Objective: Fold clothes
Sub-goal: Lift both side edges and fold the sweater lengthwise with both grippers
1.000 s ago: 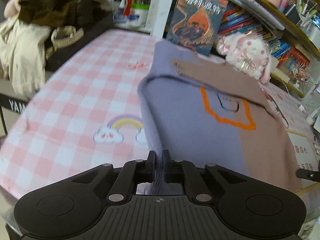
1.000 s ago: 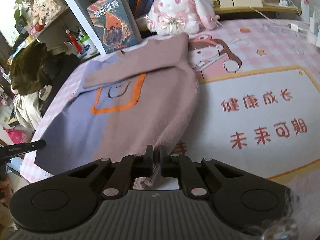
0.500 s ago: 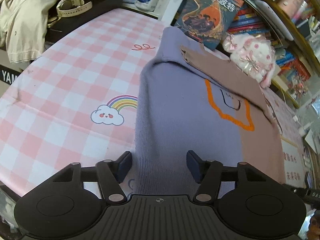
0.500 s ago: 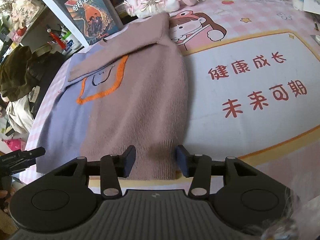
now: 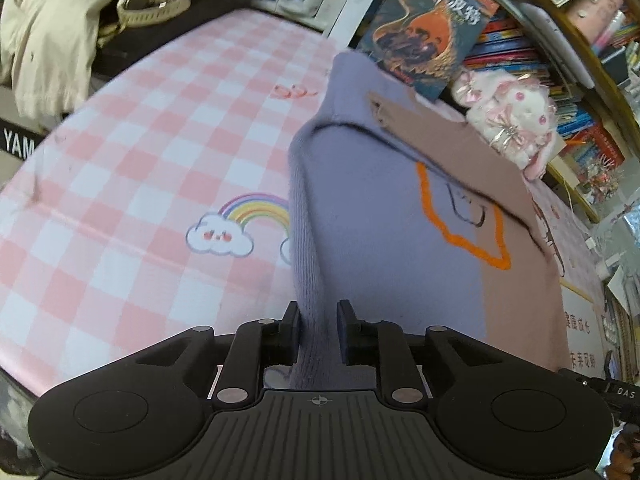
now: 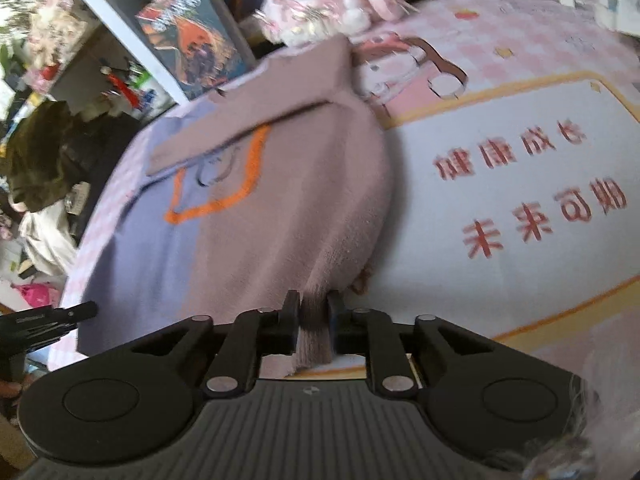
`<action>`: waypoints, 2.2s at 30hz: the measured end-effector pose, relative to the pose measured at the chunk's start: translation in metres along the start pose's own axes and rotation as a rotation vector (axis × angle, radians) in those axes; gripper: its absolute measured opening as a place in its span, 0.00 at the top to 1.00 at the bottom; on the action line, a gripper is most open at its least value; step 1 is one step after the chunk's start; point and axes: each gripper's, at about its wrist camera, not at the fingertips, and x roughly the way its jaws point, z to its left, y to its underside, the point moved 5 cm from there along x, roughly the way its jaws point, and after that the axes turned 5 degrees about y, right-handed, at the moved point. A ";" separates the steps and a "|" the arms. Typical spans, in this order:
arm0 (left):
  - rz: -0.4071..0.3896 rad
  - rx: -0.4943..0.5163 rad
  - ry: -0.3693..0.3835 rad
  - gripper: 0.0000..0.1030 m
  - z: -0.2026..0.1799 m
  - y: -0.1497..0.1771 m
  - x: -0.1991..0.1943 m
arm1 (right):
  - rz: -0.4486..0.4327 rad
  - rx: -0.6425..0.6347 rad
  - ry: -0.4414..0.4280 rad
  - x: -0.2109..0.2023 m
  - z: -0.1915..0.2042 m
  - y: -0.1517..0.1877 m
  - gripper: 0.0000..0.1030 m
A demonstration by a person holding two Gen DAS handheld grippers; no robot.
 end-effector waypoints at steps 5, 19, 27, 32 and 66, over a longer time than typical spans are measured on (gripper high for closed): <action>0.009 -0.004 0.016 0.77 0.000 -0.001 0.004 | -0.002 0.044 -0.017 0.007 -0.004 -0.001 0.71; 0.029 -0.053 0.073 0.96 -0.001 0.006 -0.004 | 0.027 0.075 -0.045 0.006 -0.017 -0.007 0.91; 0.019 -0.187 0.132 0.96 -0.006 0.042 -0.030 | 0.078 0.155 -0.131 -0.028 -0.048 0.018 0.91; 0.042 -0.260 0.134 0.96 -0.007 0.074 -0.040 | 0.124 0.132 -0.150 -0.048 -0.062 0.035 0.91; -0.181 -0.354 0.370 0.95 -0.048 -0.115 0.047 | -0.225 0.397 -0.270 -0.011 -0.063 -0.146 0.91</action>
